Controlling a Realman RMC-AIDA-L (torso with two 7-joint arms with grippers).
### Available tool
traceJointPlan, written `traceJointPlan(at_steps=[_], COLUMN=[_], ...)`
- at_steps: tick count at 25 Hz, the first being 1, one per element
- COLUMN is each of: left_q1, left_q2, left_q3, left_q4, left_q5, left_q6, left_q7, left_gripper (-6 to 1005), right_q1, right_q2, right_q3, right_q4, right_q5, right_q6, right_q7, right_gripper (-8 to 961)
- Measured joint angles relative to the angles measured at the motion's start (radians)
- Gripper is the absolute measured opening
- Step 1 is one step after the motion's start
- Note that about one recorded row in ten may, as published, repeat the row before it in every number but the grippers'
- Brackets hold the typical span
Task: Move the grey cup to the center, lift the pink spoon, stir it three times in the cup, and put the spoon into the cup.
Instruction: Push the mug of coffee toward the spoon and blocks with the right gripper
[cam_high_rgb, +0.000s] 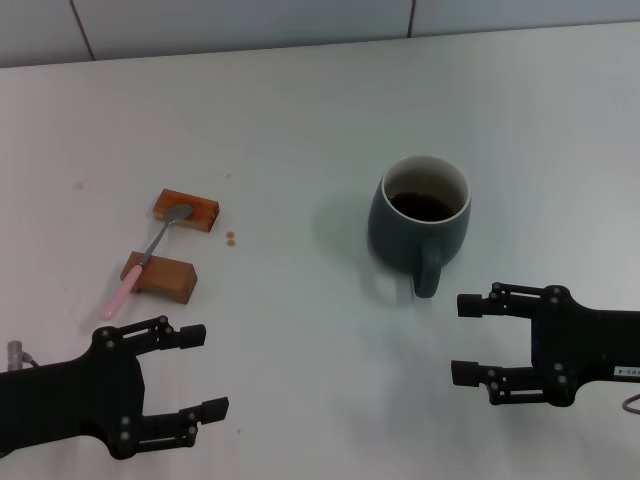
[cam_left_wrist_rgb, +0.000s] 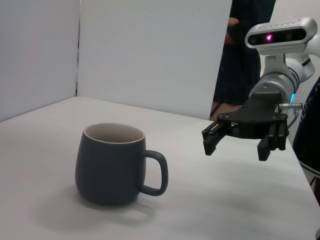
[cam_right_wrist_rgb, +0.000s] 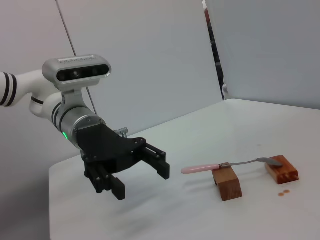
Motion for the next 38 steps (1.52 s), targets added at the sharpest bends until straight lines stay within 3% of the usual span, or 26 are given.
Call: traceJointPlan(at_steps=[9,12,14,18,20,25,30,33,38], left_q1=[0.001,0.000,0.001,0.002,0.001,-0.001,-0.002,-0.003,-0.001], left_q2=[-0.001,-0.001,-0.001,0.000,0.000,0.000,0.000,0.001,0.003], left_q3=[0.000,0.000,0.000,0.000,0.000,0.004,0.005,0.005,0.005], left_q4=[0.000,0.000,0.000,0.000,0.000,0.000,0.000,0.000,0.000], left_q5=[-0.001,-0.001,-0.002,-0.002,-0.002,-0.003,-0.006,-0.008,-0.012], left_q6=[0.008,0.010,0.011,0.012,0.012,0.012,0.016,0.021,0.022], left_q7=[0.000,0.000,0.001,0.007,0.009,0.010,0.010,0.010,0.011], left_gripper=[788,788,788,788,788,787,787,787,787], right_q1=[-0.006,-0.029,-0.075,-0.121,-0.141,-0.126,-0.056,-0.015,0.044], right_q2=[0.000,0.000,-0.004,-0.006,-0.006,-0.005,-0.006,-0.006,-0.005], right_q3=[0.000,0.003,0.020,0.073,0.141,0.229,0.265,0.263,0.267], right_q4=[0.000,0.007,0.047,0.151,0.294,0.489,0.631,0.674,0.765], right_q5=[0.008,0.100,0.288,0.509,0.651,0.732,0.743,0.741,0.741], right_q6=[-0.007,-0.013,-0.011,-0.002,0.009,0.078,0.248,0.319,0.374], right_q7=[-0.003,-0.037,-0.120,-0.275,-0.460,-0.728,-0.905,-0.972,-1.095], right_gripper=[798,794,792,654,597,484,371,138,14])
